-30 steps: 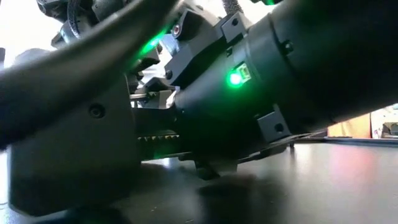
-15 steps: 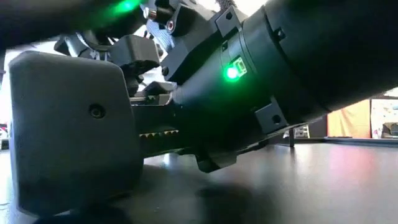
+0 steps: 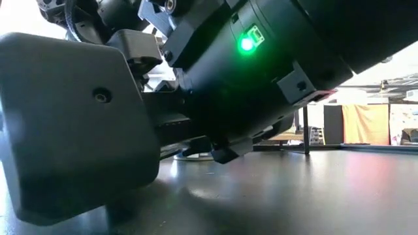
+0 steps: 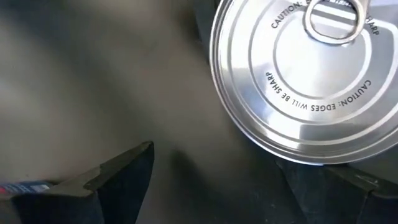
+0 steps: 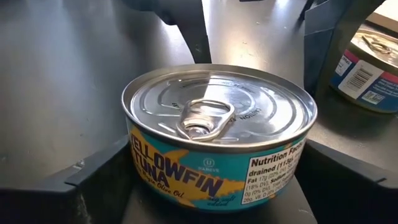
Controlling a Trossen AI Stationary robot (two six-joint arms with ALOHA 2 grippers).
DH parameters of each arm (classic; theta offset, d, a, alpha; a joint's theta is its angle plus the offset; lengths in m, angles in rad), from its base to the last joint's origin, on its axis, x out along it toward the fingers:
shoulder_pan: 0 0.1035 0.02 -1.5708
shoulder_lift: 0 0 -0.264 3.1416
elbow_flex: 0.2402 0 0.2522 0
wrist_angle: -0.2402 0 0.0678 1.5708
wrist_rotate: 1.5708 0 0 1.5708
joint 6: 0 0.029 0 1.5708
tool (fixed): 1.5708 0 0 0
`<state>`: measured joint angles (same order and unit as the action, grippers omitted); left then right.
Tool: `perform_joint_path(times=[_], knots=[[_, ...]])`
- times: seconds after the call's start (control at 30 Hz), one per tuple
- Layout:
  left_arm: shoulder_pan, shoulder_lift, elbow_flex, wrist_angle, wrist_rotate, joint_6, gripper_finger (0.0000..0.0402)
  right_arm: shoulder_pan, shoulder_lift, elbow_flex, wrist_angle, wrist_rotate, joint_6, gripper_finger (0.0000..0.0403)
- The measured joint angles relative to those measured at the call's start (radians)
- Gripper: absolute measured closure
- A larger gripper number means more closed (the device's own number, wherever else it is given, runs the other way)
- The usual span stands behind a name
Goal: Stack canned seafood by type on shelf
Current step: Stack the yellow-blue tuna can on top of the other yellow-blue tuna can on the shelf
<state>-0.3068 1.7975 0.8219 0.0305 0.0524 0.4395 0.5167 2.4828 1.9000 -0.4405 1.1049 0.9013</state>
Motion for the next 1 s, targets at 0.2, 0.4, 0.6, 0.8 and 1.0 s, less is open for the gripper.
perform_joint_path(times=[0.2, 0.4, 0.6, 0.8, 1.0], knots=[[0.025, -0.04, -0.002, -0.016, -0.029, -0.057, 0.0064, -0.002, -0.002, 0.007, -0.068, -0.031, 0.085, 0.0026], [0.117, -0.18, -0.064, -0.09, -0.086, -0.094, 0.0064, -0.021, -0.017, 0.007, -0.119, -0.049, 0.102, 0.0036], [0.175, -0.398, -0.17, -0.095, -0.113, -0.147, 0.0064, -0.032, -0.089, 0.006, -0.205, -0.068, 0.048, 0.0038], [0.188, -0.562, -0.196, -0.106, -0.211, -0.202, 0.0064, -0.084, -0.194, 0.005, -0.296, -0.096, -0.024, 0.0039], [0.321, -0.662, -0.196, -0.108, -0.073, -0.333, 0.0064, -0.138, -0.32, -0.001, -0.39, -0.155, -0.189, 0.004]])
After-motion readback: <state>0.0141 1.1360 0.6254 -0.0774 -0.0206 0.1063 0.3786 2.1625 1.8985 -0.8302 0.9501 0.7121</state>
